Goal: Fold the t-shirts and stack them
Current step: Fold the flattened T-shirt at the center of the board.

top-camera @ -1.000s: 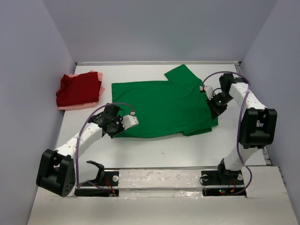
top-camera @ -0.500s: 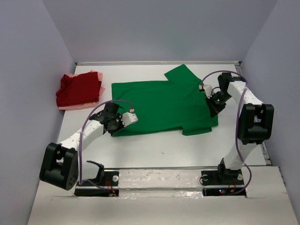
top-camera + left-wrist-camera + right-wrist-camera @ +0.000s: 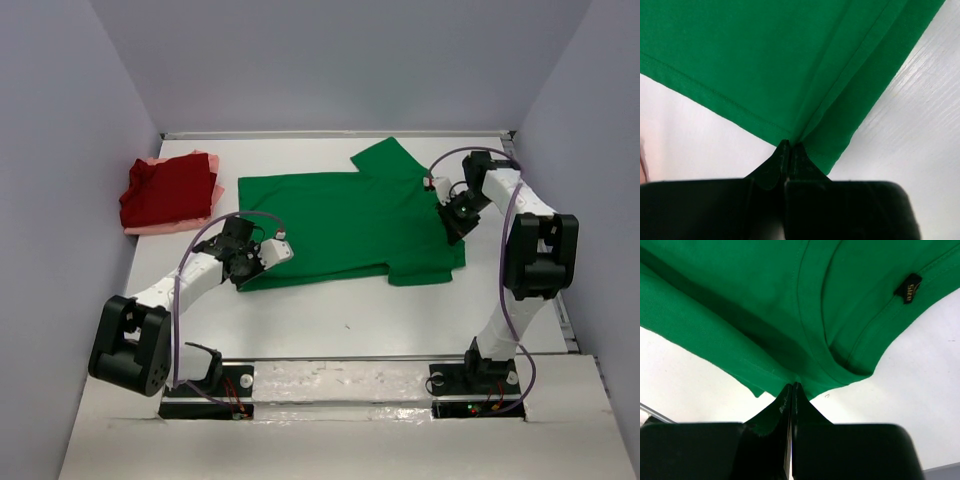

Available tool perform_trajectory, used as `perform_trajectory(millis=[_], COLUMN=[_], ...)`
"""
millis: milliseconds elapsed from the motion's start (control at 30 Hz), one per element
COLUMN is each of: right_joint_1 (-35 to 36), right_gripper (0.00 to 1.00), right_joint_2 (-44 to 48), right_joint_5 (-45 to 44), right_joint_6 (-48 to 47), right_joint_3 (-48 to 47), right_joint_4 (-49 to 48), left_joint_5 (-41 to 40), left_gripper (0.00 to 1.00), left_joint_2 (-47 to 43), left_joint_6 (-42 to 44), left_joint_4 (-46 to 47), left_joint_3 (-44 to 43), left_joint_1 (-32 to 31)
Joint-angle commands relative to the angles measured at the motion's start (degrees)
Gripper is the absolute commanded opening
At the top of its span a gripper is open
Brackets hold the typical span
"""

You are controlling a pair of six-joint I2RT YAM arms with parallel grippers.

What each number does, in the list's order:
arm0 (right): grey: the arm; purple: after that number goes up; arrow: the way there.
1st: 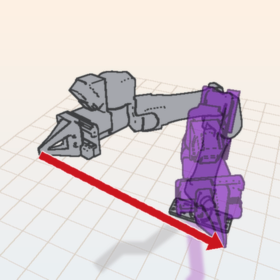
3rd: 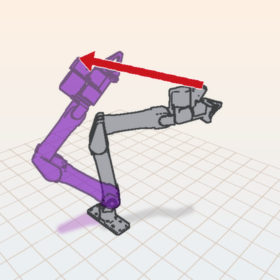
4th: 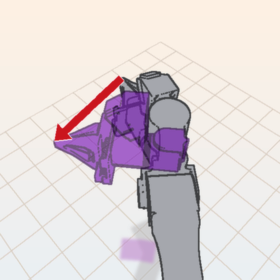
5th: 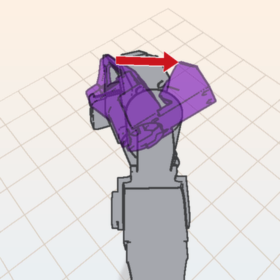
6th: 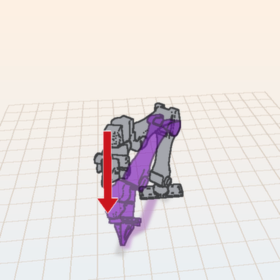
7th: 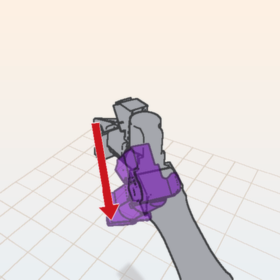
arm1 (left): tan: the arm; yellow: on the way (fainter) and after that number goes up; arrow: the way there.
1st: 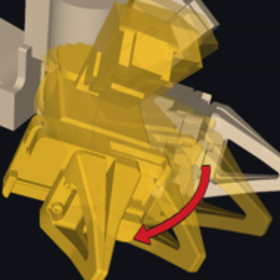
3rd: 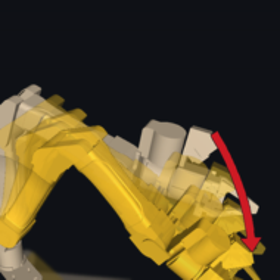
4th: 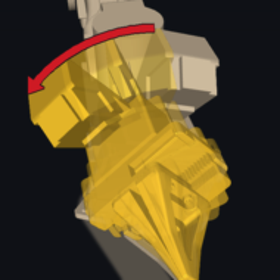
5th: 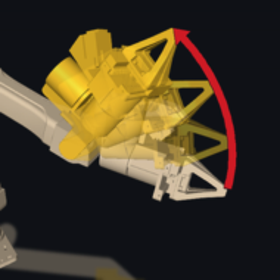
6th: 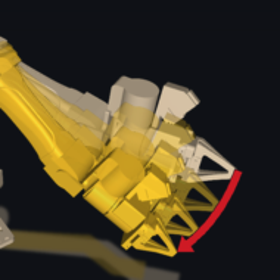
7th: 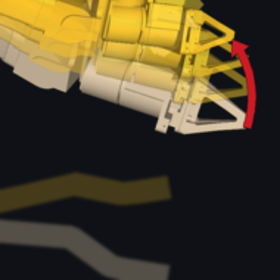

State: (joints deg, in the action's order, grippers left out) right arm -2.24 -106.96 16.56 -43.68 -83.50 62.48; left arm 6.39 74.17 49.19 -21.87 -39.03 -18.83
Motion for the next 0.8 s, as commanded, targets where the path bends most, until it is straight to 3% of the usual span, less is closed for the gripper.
perform_trajectory(millis=[0, 767], right_joint_1=[-0.4, -0.4], right_gripper=[0.0, 0.0], right_joint_2=[-0.3, -5.0], right_joint_5=[-0.6, -1.1], right_joint_6=[0.4, 1.0], right_joint_3=[-3.3, -8.3], right_joint_4=[-1.3, -2.0], left_joint_5=[0.2, 0.6], left_gripper=[0.0, 0.0], left_joint_2=[0.4, 2.3], left_joint_6=[1.3, 2.0], left_joint_4=[0.4, 1.9], left_joint_3=[-2.5, -2.4], left_joint_1=[0.8, 2.4])
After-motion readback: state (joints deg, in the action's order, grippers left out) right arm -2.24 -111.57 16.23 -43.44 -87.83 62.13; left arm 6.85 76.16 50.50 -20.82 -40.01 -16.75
